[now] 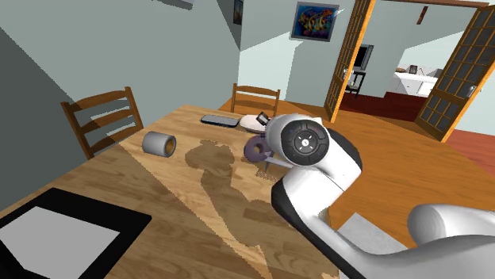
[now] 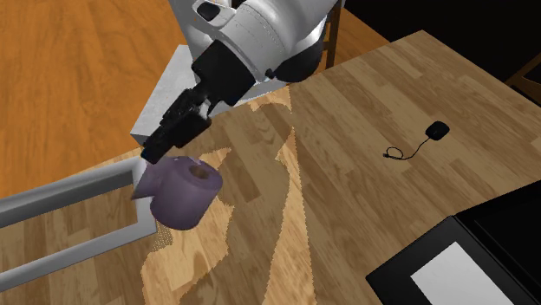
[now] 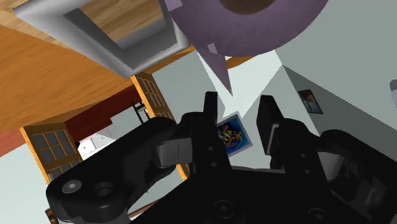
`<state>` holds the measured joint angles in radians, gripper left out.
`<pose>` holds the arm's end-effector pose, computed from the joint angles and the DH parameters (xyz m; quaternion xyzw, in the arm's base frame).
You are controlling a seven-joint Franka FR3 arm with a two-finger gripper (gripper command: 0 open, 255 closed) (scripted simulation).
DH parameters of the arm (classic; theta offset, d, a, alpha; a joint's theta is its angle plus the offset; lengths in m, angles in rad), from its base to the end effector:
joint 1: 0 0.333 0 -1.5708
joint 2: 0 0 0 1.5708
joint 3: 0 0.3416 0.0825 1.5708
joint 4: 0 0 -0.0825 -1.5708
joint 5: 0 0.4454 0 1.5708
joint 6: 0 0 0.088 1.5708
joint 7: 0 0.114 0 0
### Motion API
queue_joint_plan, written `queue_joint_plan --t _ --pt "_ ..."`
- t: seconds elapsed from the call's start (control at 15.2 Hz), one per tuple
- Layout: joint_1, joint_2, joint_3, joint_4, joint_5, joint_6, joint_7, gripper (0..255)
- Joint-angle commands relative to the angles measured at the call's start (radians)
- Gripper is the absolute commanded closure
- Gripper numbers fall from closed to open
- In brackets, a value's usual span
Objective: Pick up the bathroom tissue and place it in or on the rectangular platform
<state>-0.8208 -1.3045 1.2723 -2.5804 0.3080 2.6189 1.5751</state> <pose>0.4289 0.2114 0.4479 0.6582 -0.5080 0.5547 0.0304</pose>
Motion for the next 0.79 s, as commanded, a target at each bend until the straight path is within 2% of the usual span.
queue_joint_plan --t 0.0,0.07,0.13,0.2,0.73 --pt "-0.019 0.025 -0.021 -0.036 -0.001 0.061 -0.036 255" --pt "-0.034 0.041 -0.029 -0.051 -0.002 0.095 -0.053 255" --pt "-0.024 0.027 -0.020 -0.029 -0.002 0.058 -0.035 255" --pt "-0.024 0.027 -0.020 -0.029 -0.002 0.058 -0.035 0" --pt "-0.039 0.355 0.055 0.074 -0.044 -0.043 -0.262 0"
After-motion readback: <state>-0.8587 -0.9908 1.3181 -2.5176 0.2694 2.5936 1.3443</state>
